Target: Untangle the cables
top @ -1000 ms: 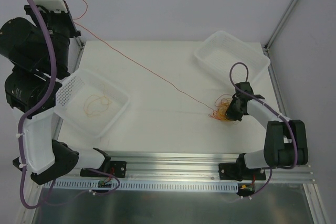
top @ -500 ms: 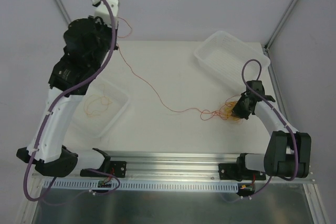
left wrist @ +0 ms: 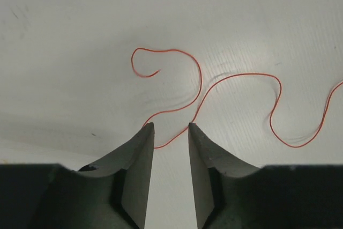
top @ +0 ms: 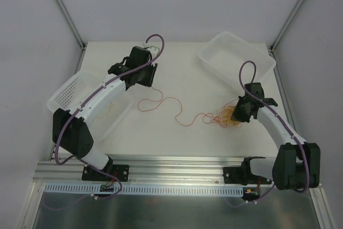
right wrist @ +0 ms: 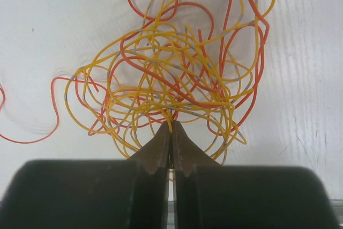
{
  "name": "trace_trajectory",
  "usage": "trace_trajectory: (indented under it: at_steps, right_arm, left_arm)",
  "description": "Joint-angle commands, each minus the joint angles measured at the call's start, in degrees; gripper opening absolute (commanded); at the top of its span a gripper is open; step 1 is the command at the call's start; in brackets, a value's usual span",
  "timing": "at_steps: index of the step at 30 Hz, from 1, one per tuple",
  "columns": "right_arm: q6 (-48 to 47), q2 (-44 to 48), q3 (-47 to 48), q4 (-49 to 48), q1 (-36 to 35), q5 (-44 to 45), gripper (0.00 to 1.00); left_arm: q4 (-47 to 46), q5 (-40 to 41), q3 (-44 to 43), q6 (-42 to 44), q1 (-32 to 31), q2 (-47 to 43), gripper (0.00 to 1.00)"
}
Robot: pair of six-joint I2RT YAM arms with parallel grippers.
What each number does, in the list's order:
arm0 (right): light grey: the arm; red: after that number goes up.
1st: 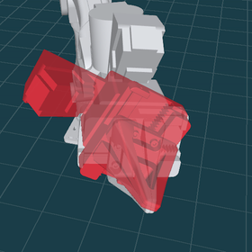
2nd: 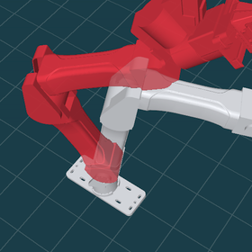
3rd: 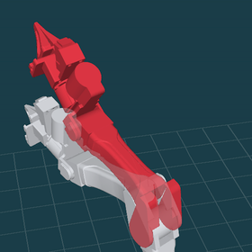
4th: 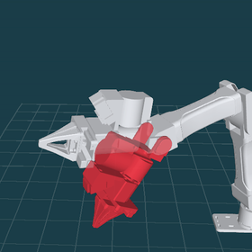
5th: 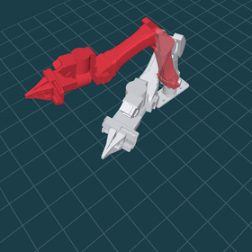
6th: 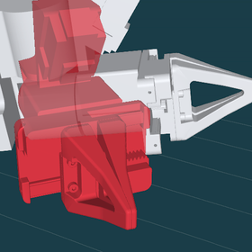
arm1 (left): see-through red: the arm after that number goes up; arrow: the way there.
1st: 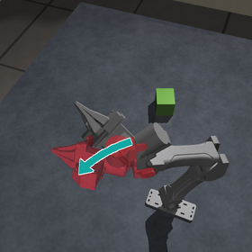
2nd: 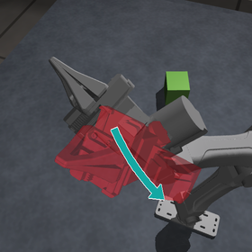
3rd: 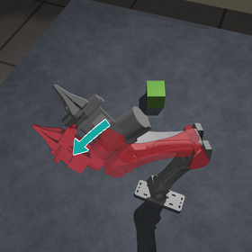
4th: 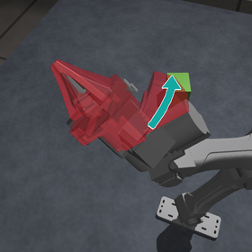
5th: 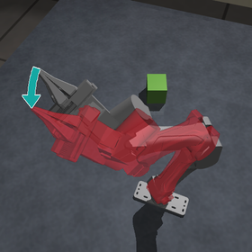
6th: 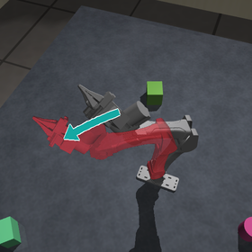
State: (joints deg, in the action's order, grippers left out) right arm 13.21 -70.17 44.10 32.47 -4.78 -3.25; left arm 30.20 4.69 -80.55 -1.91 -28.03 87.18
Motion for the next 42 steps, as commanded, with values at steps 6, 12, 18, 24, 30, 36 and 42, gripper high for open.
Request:
trace_trajectory:
  at_steps: [6,12,18,24,30,36,42]
  right_arm:
    - [-1.78,1.70,2.93,2.69,-3.75,1.40,0.01]
    - [-2.05,1.79,2.84,2.78,-5.33,1.40,0.01]
    - [-2.31,2.06,3.01,2.69,-6.56,0.87,0.00]
    - [-2.58,2.67,3.63,2.69,-7.70,0.17,0.01]
    - [-3.10,2.85,3.89,3.21,-8.06,-0.36,0.01]
    - [-3.37,3.99,3.19,3.65,-8.06,-0.18,0.01]
    - [-3.19,4.34,2.66,4.01,-8.06,-1.06,0.01]
  left_arm:
    - [-2.42,-6.79,1.89,-1.70,-1.76,0.54,0.82]
    - [-2.95,-13.55,2.42,7.35,-8.35,0.89,0.98]
    - [-3.83,-20.06,0.40,12.19,-15.82,7.73,0.95]
    - [-5.32,-19.73,-6.62,14.39,-21.70,19.07,0.88]
    - [-11.02,-17.70,-9.62,14.75,-23.47,26.90,0.76]
    - [-16.03,-18.31,-9.71,13.78,-23.65,30.59,0.66]
    - [-18.15,-18.83,-10.41,14.83,-23.65,33.76,0.63]
